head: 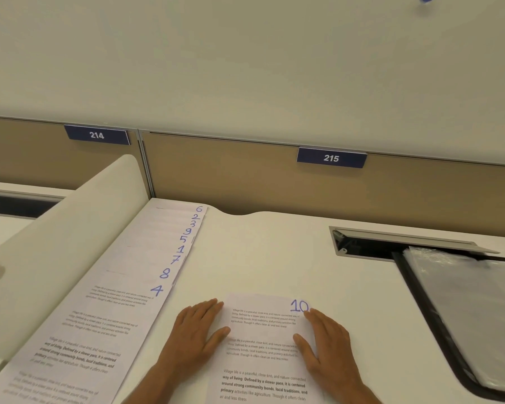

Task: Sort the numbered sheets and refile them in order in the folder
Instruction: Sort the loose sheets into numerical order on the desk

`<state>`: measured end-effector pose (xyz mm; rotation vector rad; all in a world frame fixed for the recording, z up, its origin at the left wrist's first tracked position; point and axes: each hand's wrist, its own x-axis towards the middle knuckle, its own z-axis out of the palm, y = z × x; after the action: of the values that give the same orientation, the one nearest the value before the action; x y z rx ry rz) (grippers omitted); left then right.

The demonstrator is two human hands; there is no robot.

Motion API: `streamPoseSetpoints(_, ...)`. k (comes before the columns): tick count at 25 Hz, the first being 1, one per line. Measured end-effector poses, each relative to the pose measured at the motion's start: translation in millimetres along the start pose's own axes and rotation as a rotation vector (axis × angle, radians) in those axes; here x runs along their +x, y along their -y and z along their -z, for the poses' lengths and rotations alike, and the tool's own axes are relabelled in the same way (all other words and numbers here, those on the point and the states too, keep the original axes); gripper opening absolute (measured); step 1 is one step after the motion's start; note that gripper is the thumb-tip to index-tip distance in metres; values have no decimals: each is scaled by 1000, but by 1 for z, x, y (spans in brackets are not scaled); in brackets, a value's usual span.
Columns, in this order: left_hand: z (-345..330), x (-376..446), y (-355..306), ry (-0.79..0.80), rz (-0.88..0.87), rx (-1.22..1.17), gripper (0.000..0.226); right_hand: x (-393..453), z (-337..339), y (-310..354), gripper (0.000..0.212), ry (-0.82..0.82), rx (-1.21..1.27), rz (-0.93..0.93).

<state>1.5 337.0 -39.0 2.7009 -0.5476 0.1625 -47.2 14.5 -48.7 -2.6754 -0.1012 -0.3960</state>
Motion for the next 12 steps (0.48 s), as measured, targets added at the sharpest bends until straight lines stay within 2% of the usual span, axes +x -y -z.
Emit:
streamPoseSetpoints(3,22,19,25,-183,-38,-40,64,37,3,25,45,-68,94,-47)
streamPoseSetpoints(6,54,47,63,-269,22,19,70,87,-6,64,37,-32,203,-50)
streamPoseSetpoints(8,75,66,91,-223,81,98,79,123,-18,91,34,20,275,-56)
streamPoseSetpoints(12,92,98,137,-22,133,271,100,196,-48,137,32,144,292,-17)
